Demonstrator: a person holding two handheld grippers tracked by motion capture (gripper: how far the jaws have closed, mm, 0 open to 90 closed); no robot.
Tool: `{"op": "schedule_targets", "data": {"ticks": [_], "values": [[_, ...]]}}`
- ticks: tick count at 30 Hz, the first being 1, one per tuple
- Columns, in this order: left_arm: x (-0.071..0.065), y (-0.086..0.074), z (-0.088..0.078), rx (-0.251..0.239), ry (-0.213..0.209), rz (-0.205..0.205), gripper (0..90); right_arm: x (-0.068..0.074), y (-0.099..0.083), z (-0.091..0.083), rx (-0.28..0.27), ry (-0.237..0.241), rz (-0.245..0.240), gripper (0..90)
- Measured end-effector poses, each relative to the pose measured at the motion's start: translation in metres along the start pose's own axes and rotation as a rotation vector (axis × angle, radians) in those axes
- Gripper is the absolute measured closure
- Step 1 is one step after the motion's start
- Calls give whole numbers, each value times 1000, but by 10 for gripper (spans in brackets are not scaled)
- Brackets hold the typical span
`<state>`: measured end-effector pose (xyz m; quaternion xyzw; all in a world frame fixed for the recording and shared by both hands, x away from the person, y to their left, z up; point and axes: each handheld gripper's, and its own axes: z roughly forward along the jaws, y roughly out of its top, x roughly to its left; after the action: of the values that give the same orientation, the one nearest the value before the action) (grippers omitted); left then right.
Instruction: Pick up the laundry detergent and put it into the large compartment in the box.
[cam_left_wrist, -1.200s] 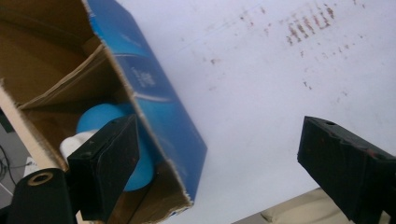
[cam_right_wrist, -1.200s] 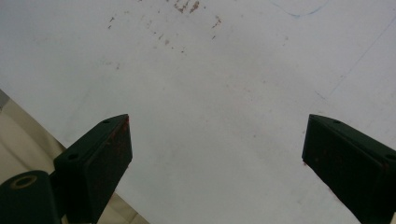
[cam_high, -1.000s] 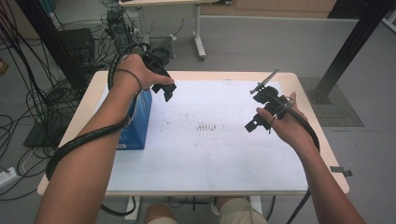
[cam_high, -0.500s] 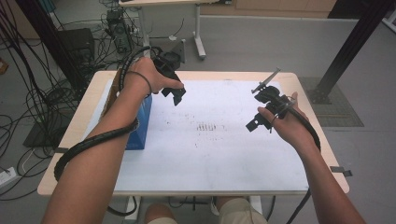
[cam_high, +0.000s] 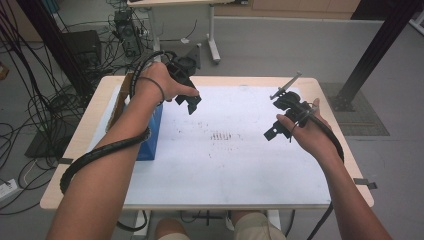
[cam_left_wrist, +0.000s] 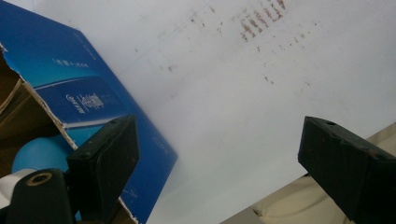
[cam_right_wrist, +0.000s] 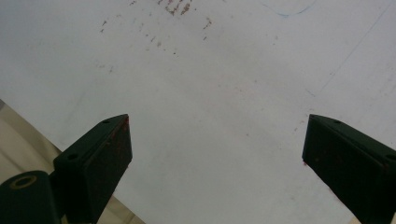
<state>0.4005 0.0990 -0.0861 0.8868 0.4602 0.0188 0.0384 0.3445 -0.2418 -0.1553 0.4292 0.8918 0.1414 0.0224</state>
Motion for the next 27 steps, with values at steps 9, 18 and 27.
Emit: {"op": "schedule_targets", "data": {"ticks": [9, 18, 27], "values": [[-1, 0, -2, -1, 1, 3, 131, 1, 0, -1, -4, 1, 0, 84], [0, 1, -1, -1, -4, 6, 132, 1, 0, 0, -5, 1, -5, 84], [1, 0, -3, -8, -5, 0, 132, 0, -1, -1, -7, -1, 2, 83]]}}
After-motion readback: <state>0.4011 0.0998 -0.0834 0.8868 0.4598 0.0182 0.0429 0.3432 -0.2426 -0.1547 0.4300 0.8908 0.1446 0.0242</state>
